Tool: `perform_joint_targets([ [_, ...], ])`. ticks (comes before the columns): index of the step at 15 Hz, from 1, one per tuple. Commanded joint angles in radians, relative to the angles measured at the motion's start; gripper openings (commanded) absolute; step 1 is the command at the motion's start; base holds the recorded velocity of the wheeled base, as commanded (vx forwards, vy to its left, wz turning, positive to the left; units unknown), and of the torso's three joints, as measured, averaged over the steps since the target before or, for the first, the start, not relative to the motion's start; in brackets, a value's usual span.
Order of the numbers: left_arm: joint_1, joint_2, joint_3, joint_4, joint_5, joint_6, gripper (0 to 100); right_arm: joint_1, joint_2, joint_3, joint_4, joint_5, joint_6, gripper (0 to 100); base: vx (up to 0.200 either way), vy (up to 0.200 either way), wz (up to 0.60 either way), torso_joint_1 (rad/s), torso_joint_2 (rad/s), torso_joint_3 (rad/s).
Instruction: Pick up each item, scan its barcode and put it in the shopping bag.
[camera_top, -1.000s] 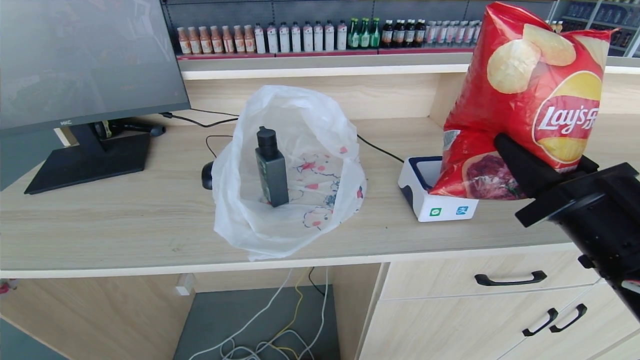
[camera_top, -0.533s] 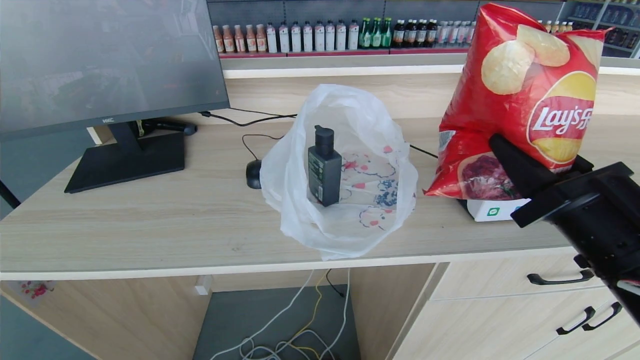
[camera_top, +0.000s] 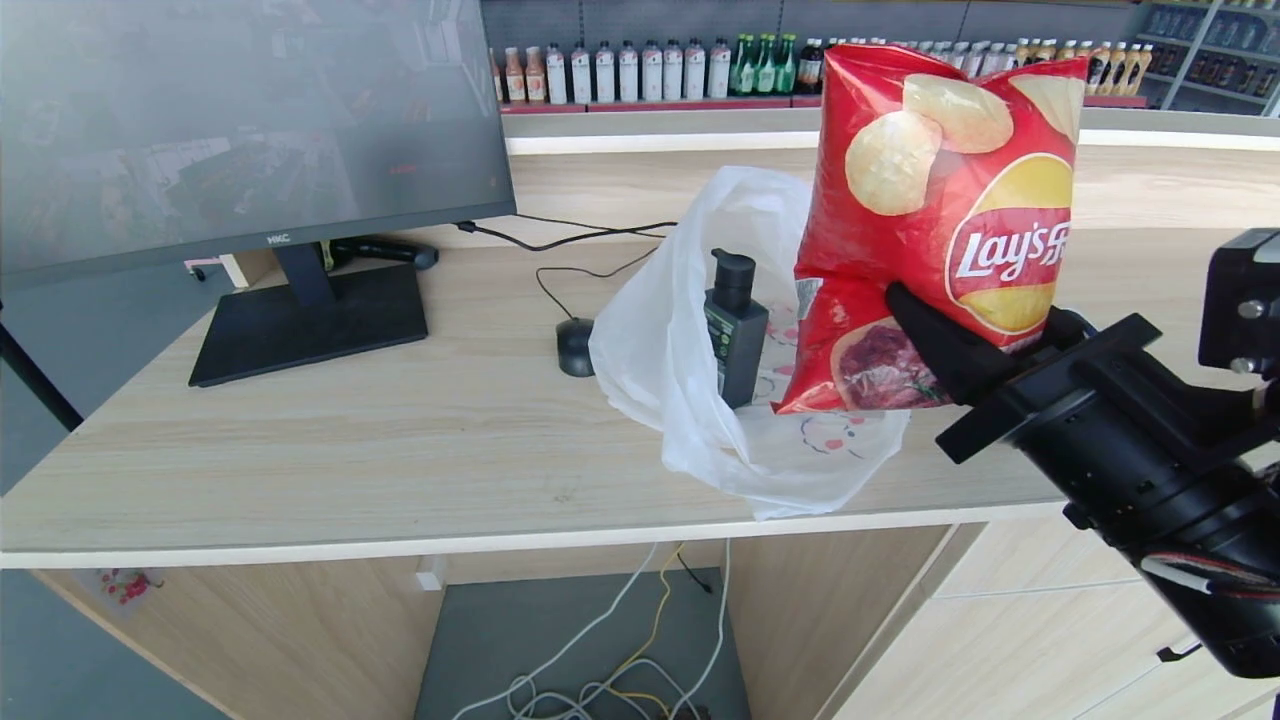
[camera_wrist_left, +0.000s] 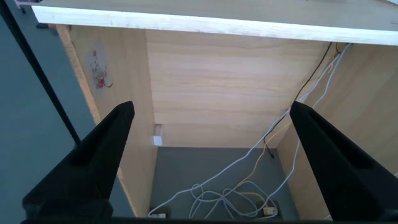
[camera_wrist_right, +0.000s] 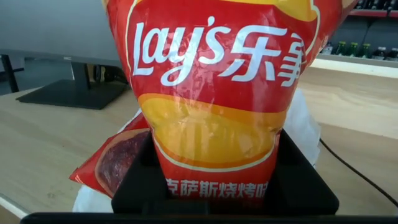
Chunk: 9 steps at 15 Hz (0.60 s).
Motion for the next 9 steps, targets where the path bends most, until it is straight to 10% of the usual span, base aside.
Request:
perform_joint_targets([
  [1, 0.0, 0.0, 0.0, 0.0, 0.0, 0.001, 100, 0.027, 0.04, -0.031, -0.001, -0.001, -0.001, 0, 0.0, 0.0, 0.0, 0.0, 0.0, 0.0],
  [9, -0.002, 0.0, 0.0, 0.0, 0.0, 0.001, 100, 0.034, 0.192, -0.168, -0.001, 0.002, 0.02, 0, 0.0, 0.0, 0.0, 0.0, 0.0, 0.0],
])
